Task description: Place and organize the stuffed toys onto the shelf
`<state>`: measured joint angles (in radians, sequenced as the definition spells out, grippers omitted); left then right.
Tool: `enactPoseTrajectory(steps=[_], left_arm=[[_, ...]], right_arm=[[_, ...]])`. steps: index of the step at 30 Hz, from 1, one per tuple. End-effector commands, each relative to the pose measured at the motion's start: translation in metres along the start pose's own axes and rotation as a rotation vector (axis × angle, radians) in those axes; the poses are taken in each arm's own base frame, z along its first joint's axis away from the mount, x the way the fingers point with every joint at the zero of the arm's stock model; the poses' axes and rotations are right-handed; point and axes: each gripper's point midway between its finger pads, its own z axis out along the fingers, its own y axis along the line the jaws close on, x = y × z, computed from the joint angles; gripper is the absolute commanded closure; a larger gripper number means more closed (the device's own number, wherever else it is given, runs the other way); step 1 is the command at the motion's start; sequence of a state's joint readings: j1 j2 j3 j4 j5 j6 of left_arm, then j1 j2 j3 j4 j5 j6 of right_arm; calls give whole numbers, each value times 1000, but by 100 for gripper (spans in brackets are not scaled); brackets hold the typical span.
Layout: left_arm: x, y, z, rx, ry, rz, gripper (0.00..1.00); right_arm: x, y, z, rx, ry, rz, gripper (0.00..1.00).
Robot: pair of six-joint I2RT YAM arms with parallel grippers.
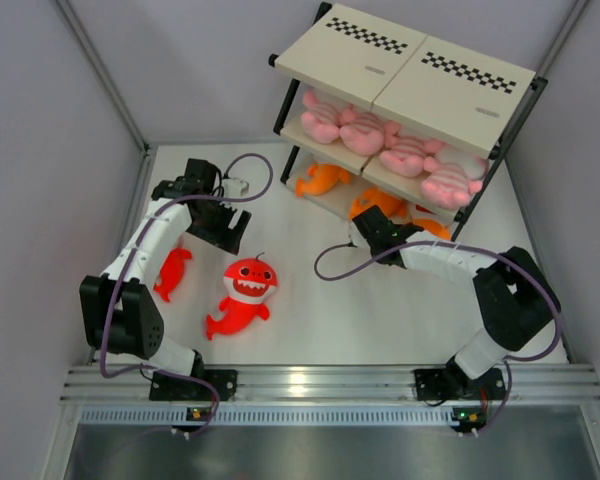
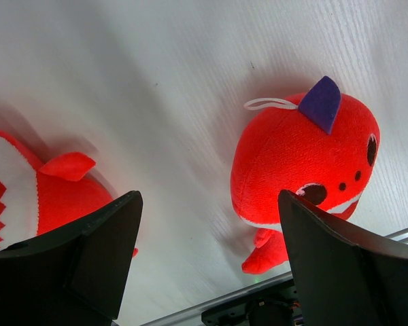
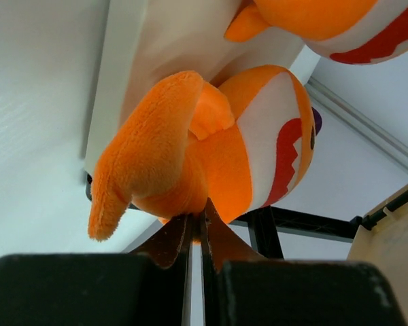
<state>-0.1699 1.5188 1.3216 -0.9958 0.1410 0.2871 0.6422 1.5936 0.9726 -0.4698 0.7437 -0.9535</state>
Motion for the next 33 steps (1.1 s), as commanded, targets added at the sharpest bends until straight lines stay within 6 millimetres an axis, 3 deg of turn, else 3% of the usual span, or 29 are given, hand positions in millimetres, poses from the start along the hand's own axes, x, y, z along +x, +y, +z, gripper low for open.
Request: enactPoseTrajectory(steps=[1,11,16,18,22,25,33], left_arm=[[-9,2,-7,-5,-46,12,13],[-10,2,-9,-7,-54,18,13],[-10,3,-10,-12,-54,21,13],[-10,3,-11,-15,-56,21,13],[-10,3,-11,-12,-59,23,13],[-11,1,-10,-2,-58,23,13],[-6,-13,-8,76,-68,71,11]], right_arm=[[-4,-20,6,69,-41,43,100],[-32,-48,18,180,-190,17,99],[-39,-61,11,199,-238,38,100],[-37,-57,9,182,-241,22,100],[-20,-20,10,61,-206,-39,99],[-12,-4,5,29,-229,-55,98],[-6,-2,7,39,-241,-75,86]])
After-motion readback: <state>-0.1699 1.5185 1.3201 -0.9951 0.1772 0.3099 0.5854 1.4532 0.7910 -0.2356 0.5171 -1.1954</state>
